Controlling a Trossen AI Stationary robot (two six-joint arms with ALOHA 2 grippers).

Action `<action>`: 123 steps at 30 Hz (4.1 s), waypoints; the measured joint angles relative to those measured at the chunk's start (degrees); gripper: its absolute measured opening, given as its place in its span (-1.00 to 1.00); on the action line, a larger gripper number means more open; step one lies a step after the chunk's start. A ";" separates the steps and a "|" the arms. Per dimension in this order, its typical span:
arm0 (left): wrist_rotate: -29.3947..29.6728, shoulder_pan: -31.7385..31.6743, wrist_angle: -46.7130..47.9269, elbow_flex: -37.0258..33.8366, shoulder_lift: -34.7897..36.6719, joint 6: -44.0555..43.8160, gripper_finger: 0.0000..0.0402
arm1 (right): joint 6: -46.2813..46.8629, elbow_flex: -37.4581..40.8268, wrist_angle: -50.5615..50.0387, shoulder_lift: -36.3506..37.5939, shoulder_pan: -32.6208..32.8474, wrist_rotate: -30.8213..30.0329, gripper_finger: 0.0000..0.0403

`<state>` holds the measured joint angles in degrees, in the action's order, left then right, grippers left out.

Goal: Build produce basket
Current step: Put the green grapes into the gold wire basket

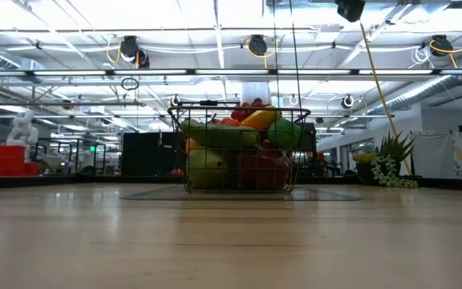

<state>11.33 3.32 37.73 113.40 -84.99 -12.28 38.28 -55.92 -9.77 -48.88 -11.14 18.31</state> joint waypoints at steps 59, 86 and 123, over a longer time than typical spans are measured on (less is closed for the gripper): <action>4.90 3.10 -11.42 0.49 0.94 38.94 -0.92 | -1.05 0.00 -0.01 0.00 -0.01 -0.02 0.69; 18.61 3.10 -6.85 0.49 0.92 -10.88 -0.94 | -1.44 0.00 -0.01 0.00 0.00 0.00 0.69; 17.32 3.22 10.34 0.42 -17.63 -25.78 -0.87 | -2.07 0.02 -2.97 0.26 0.00 0.04 0.69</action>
<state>28.65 6.53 48.06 113.82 -102.62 -38.06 36.21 -55.90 -12.74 -48.62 -11.14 18.35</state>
